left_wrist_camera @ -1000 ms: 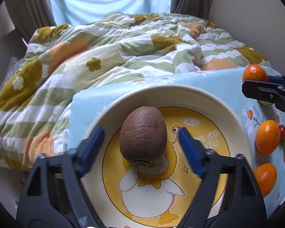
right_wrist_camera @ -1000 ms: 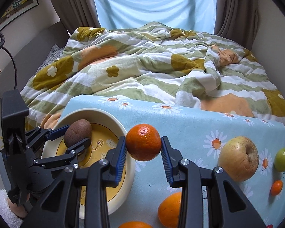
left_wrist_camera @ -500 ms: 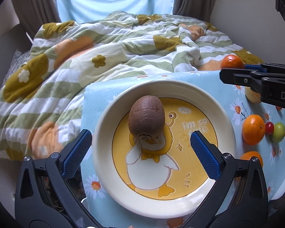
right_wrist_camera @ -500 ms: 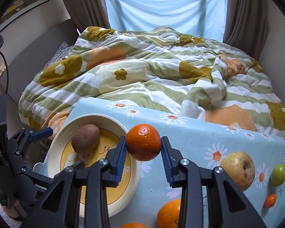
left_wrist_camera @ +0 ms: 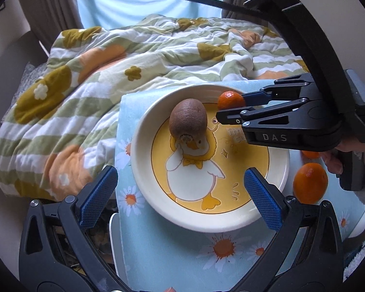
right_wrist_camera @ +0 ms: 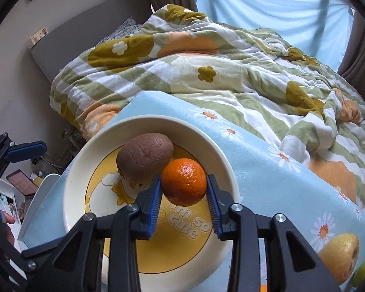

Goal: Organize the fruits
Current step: 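Lower the mandarin into the bowl beside the kiwi and open the right gripper, then move both grippers back over the fruits on the tablecloth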

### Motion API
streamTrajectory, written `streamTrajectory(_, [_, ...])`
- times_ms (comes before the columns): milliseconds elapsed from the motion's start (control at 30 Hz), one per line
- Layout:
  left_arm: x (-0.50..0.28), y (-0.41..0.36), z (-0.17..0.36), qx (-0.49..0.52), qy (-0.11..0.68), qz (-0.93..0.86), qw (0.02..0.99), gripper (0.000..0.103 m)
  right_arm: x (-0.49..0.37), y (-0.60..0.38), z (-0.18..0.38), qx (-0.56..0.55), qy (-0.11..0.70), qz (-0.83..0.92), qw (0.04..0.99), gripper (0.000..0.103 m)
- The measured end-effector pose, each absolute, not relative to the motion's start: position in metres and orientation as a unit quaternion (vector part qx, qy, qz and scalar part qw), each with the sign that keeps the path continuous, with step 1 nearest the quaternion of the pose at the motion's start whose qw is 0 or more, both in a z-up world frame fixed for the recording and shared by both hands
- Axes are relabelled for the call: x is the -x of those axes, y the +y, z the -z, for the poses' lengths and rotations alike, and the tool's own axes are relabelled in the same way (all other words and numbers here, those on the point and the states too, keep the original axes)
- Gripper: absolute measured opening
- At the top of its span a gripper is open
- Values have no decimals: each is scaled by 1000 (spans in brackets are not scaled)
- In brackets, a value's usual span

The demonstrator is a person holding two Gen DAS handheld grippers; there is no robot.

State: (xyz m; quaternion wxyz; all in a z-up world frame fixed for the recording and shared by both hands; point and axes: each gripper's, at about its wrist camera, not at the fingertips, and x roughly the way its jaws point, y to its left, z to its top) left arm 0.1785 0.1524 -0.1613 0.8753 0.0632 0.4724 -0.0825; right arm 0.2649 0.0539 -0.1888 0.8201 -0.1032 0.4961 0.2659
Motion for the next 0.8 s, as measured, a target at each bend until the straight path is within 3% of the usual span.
streamTrajectory(200, [-173, 152, 166, -46, 476, 95, 873, 103, -262, 64, 193, 143, 483, -253, 826, 33])
streamTrajectory(233, [-174, 151, 167, -48, 477, 95, 873, 103, -262, 65, 193, 152, 479, -249, 828, 44])
streamTrajectory(267, [-173, 151, 167, -50, 477, 94, 873, 103, -261, 64, 192, 153, 477, -252, 828, 64])
streamTrajectory(300, [-173, 150, 167, -53, 477, 93, 872, 103, -261, 64, 191, 140, 477, -268, 826, 76])
streamTrajectory(333, [-172, 150, 167, -56, 477, 92, 872, 103, -261, 64, 189, 131, 474, -272, 827, 103])
streamTrajectory(800, [-162, 148, 154, -65, 468, 102, 875, 103, -247, 55, 161, 91, 439, -247, 859, 103])
